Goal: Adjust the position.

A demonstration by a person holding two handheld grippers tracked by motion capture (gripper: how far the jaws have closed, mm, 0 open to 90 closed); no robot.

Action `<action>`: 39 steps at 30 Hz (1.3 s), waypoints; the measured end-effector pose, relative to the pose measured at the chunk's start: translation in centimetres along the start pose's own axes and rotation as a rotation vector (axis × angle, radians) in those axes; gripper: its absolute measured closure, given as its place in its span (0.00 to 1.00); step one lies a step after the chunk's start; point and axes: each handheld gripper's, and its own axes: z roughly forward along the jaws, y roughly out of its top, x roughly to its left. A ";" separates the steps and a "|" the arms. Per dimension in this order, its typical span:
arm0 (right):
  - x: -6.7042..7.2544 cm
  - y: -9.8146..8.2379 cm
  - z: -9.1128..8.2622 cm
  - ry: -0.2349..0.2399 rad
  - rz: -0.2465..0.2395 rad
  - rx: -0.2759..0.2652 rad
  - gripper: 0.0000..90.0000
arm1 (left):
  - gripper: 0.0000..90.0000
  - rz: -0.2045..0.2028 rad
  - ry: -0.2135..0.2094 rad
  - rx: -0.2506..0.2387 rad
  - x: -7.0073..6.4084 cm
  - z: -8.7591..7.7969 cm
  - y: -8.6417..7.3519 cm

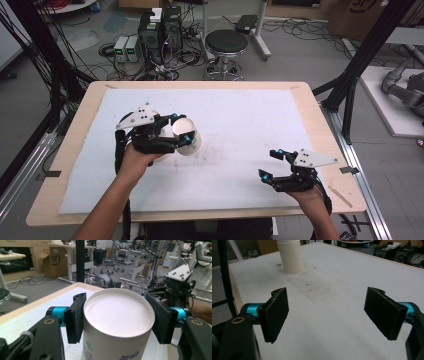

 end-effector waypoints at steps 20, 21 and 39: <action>1.8 2.4 3.5 0.166 -0.052 0.001 0.23 | 0.40 -0.006 -0.105 0.048 -1.8 2.9 -2.2; 1.9 2.5 3.6 0.174 -0.052 0.004 0.23 | 0.40 0.000 -0.110 0.053 -1.8 2.9 -2.2; 3.1 3.4 6.1 0.293 -0.091 0.011 0.23 | 0.40 0.010 -0.246 0.104 -3.8 5.9 -3.4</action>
